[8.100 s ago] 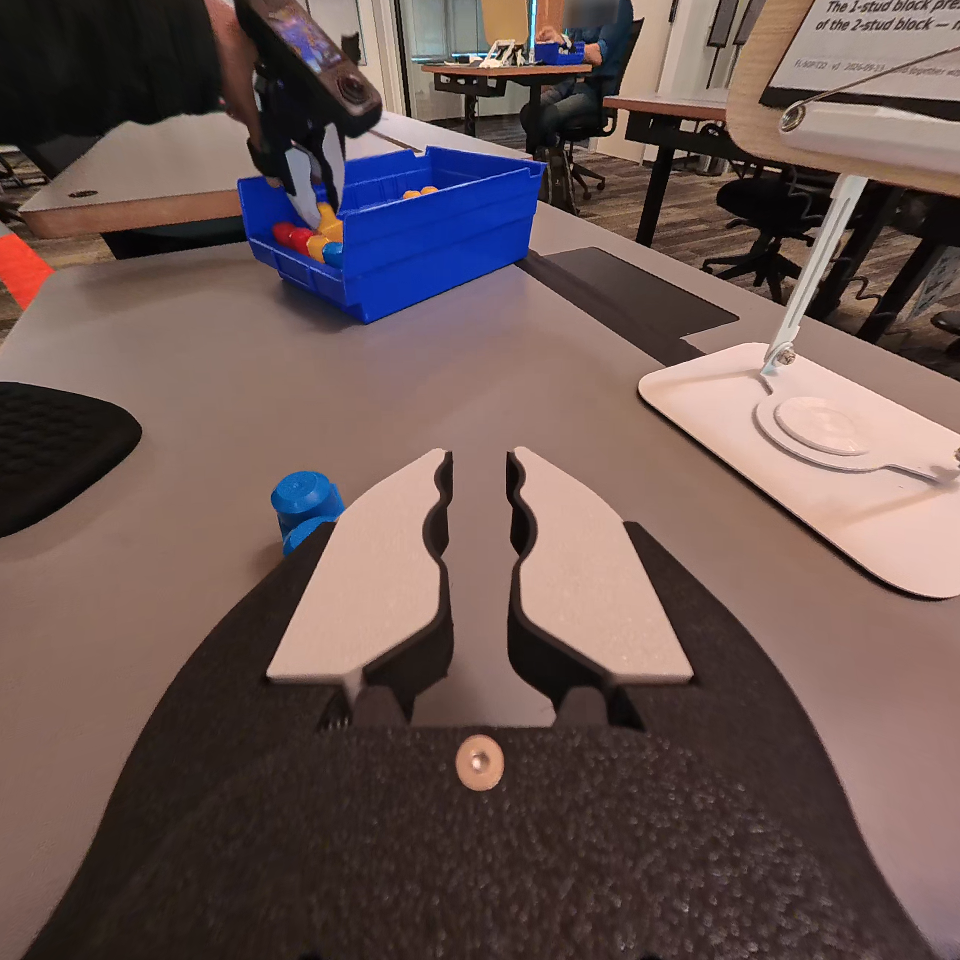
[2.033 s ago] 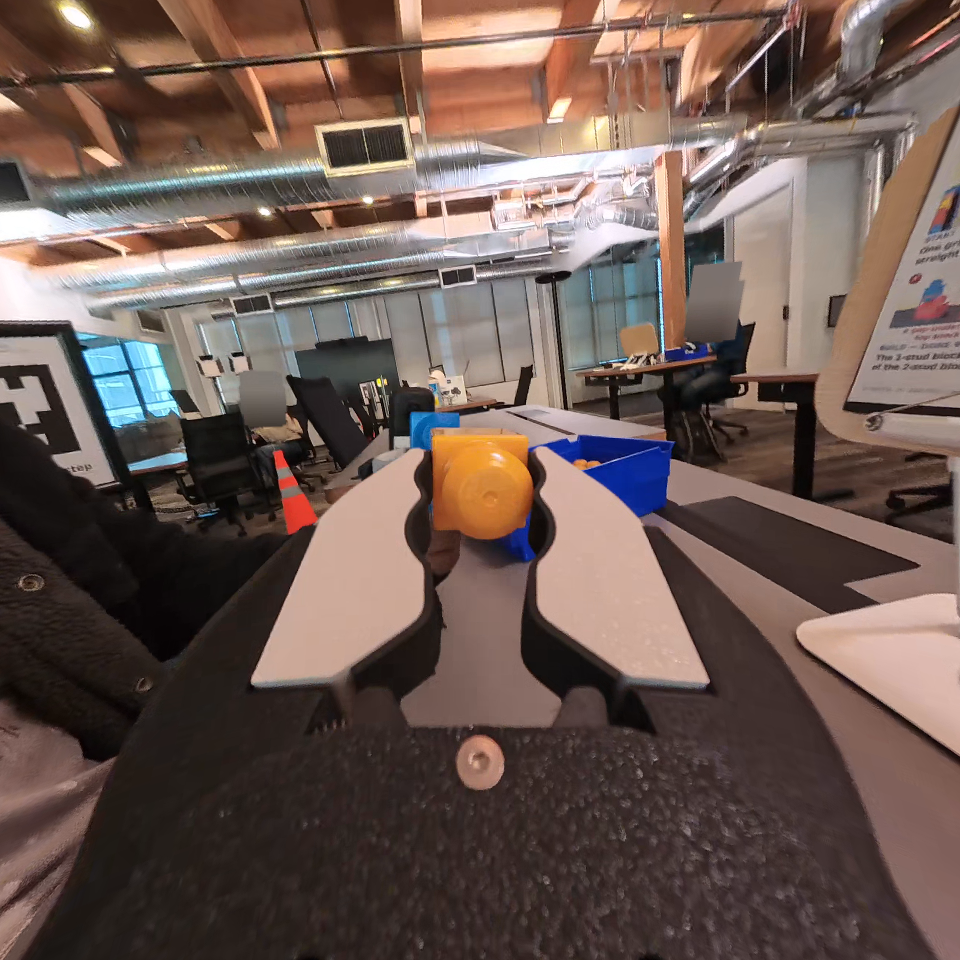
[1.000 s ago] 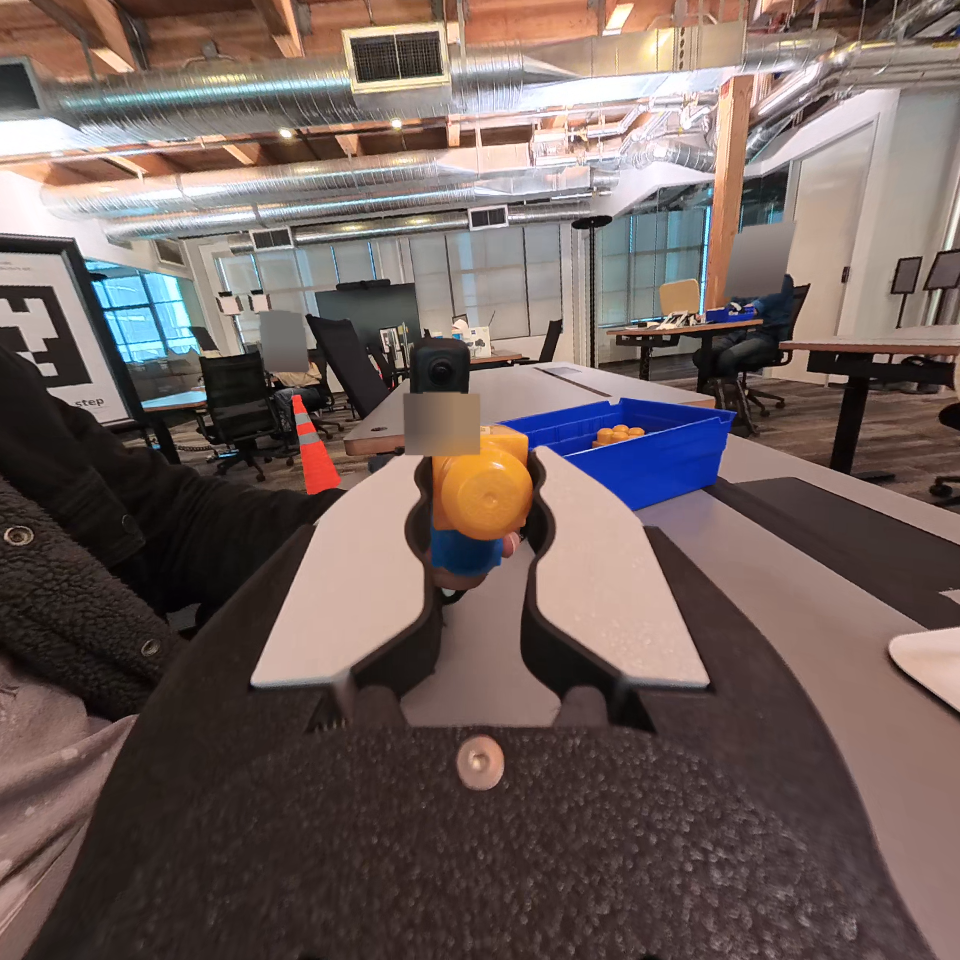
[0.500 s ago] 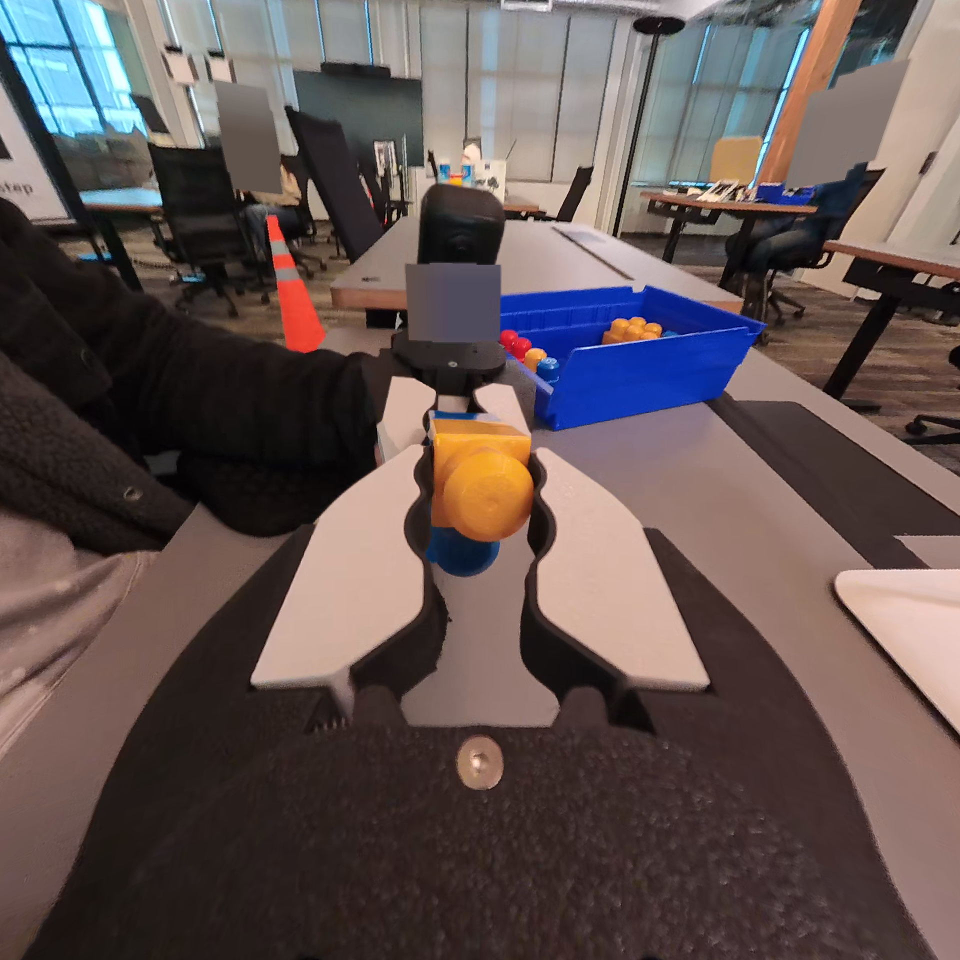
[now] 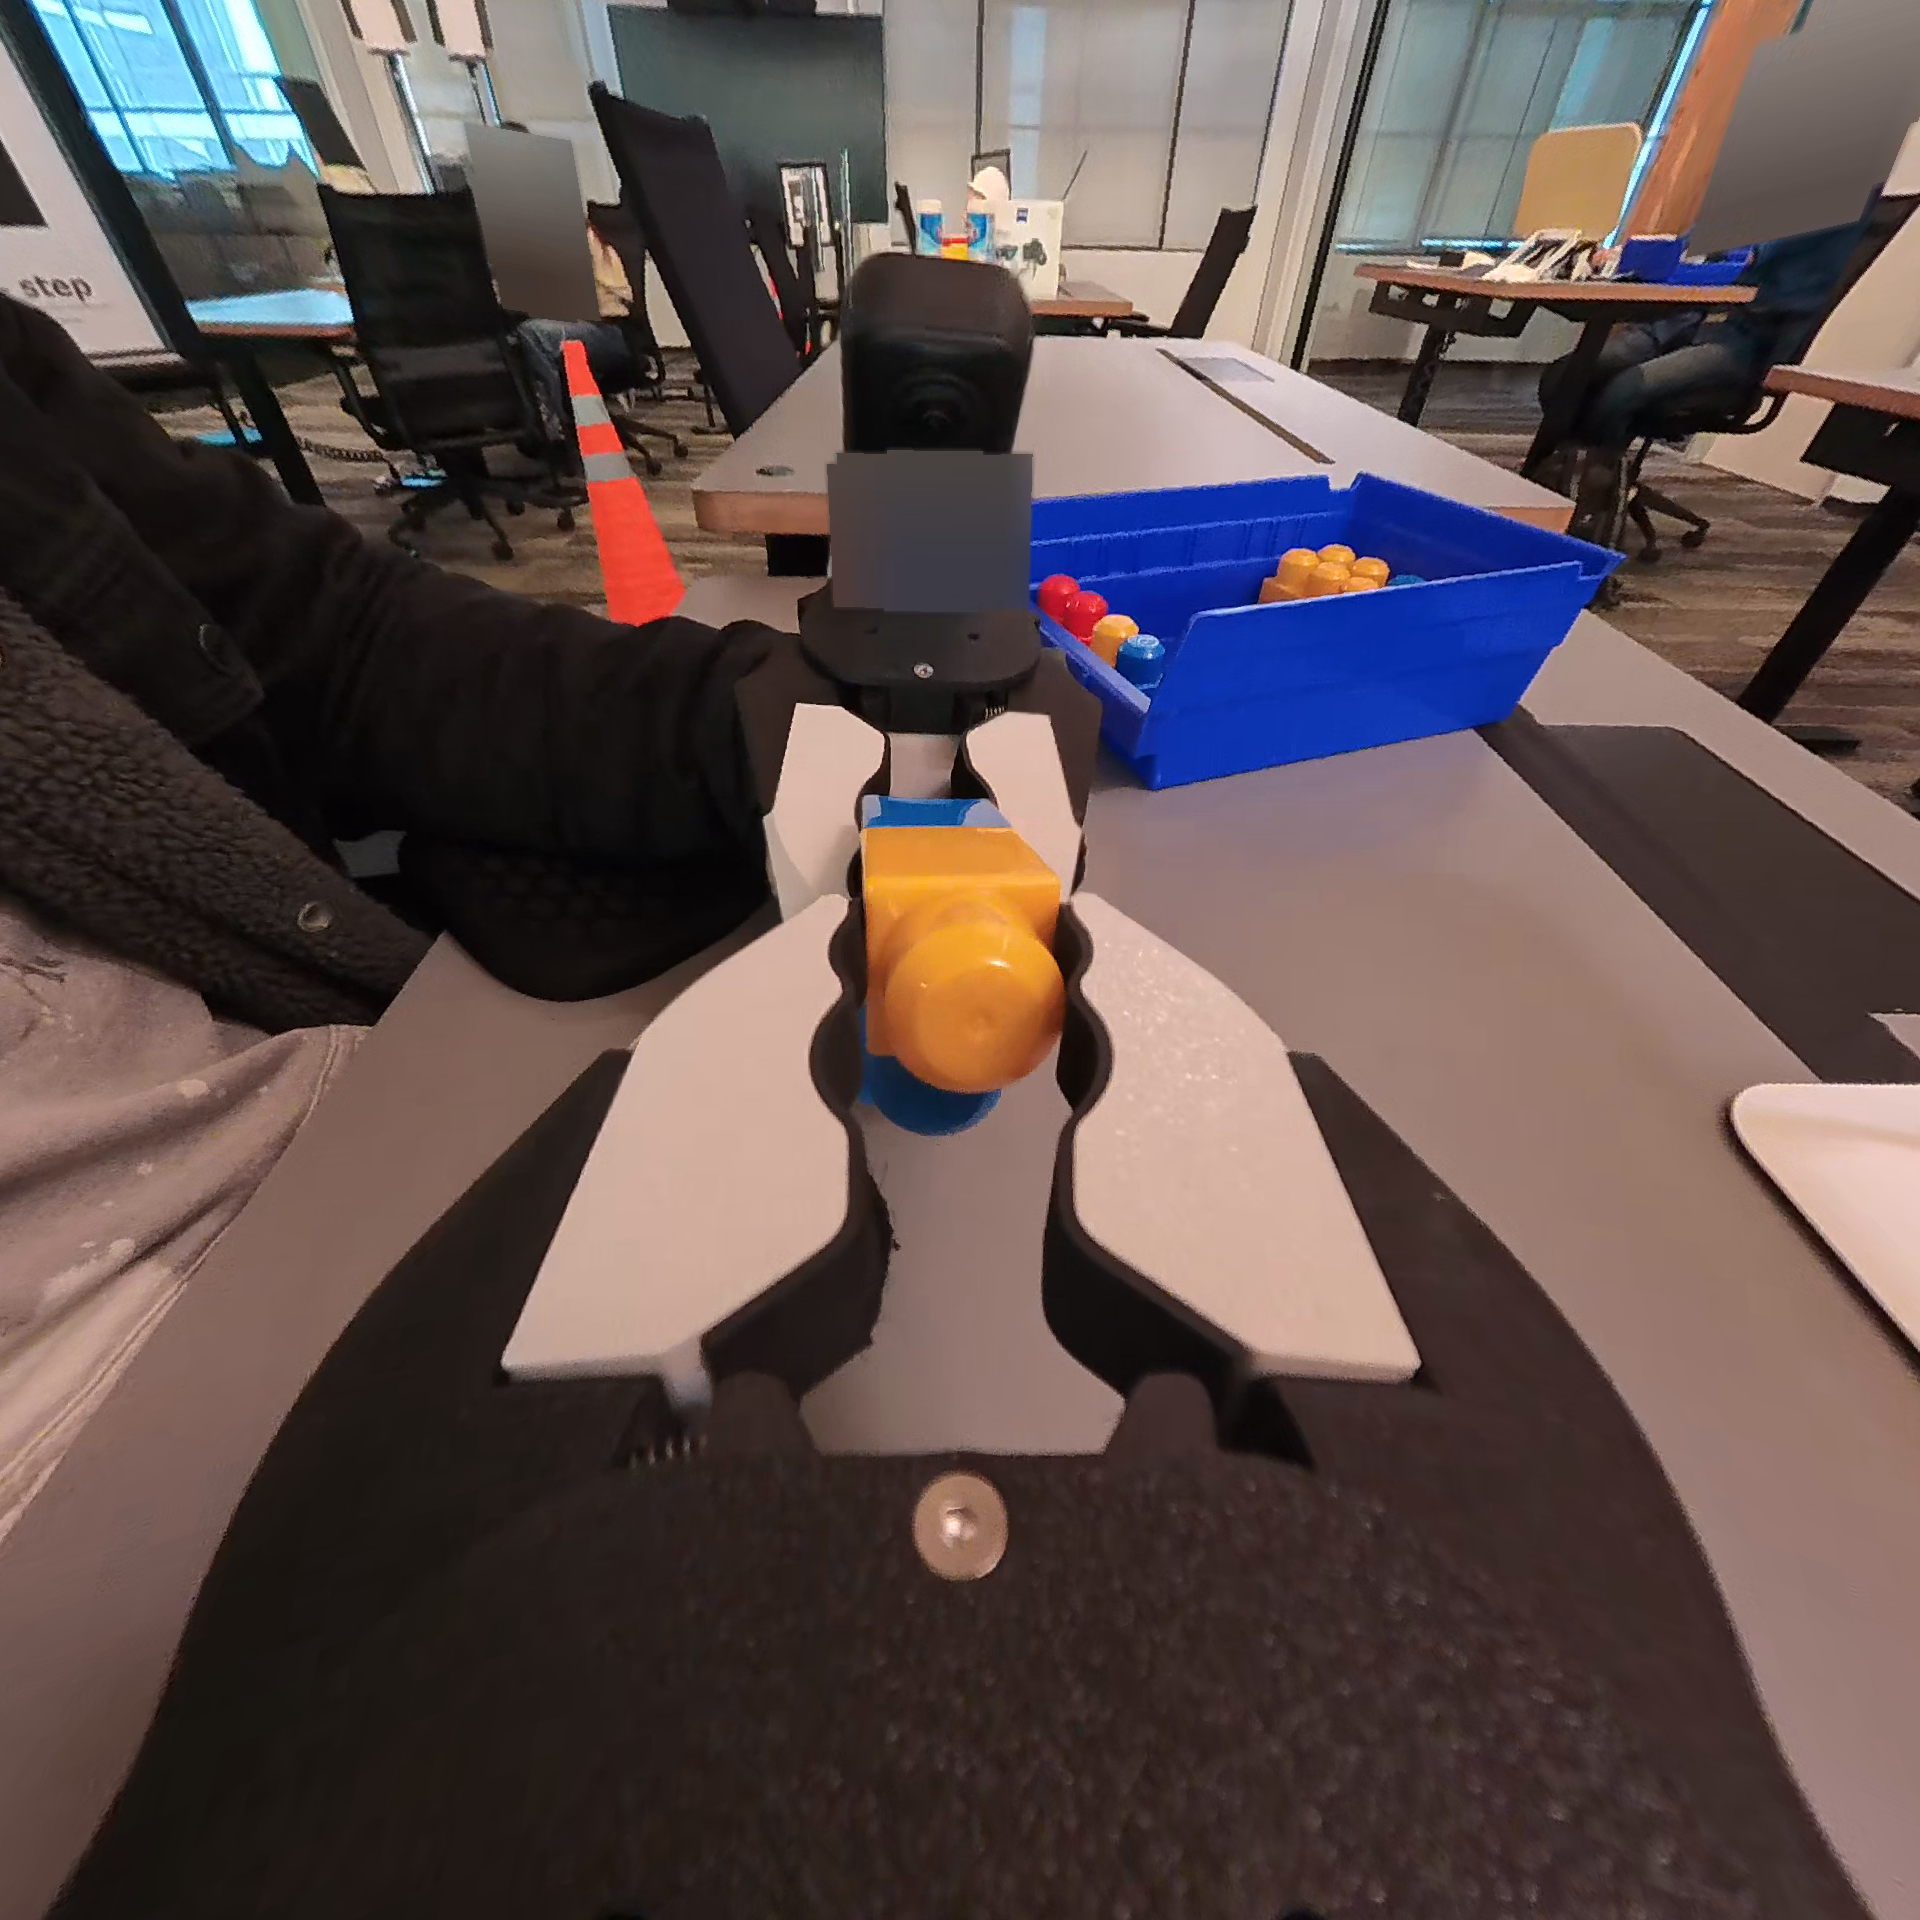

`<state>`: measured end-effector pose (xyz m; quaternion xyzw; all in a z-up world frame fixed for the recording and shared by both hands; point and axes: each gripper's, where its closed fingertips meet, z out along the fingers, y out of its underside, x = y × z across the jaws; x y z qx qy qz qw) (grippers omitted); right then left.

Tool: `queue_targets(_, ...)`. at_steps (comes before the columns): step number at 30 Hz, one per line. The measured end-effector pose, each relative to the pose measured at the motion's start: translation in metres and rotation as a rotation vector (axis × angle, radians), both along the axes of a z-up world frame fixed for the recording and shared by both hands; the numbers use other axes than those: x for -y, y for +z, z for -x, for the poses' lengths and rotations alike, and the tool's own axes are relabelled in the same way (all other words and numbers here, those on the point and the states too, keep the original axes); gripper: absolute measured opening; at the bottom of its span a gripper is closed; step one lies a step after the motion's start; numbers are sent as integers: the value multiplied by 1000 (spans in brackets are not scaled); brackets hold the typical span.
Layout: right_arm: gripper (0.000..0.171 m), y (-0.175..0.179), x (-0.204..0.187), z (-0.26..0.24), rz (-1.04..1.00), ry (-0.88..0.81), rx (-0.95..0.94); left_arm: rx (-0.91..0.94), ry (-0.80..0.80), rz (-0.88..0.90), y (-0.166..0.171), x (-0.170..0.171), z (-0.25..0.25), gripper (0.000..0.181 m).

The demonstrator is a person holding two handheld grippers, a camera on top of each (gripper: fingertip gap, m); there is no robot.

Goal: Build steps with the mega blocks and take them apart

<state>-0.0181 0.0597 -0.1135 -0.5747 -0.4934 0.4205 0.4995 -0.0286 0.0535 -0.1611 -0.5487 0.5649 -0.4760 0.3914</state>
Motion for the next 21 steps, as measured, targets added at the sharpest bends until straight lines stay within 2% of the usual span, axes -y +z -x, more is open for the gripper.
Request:
queue_targets(4, 36, 10, -2, -3, 21, -16, -41, 112, 11, 18, 19, -2, 1, 37)
queue_targets(16, 38, 14, -7, -21, -1, -64, -25, 145, 38, 25, 22, -12, 10, 37)
queue_targets(21, 29, 14, -2, -14, -3, -30, -48, 123, 13, 21, 17, -6, 7, 37)
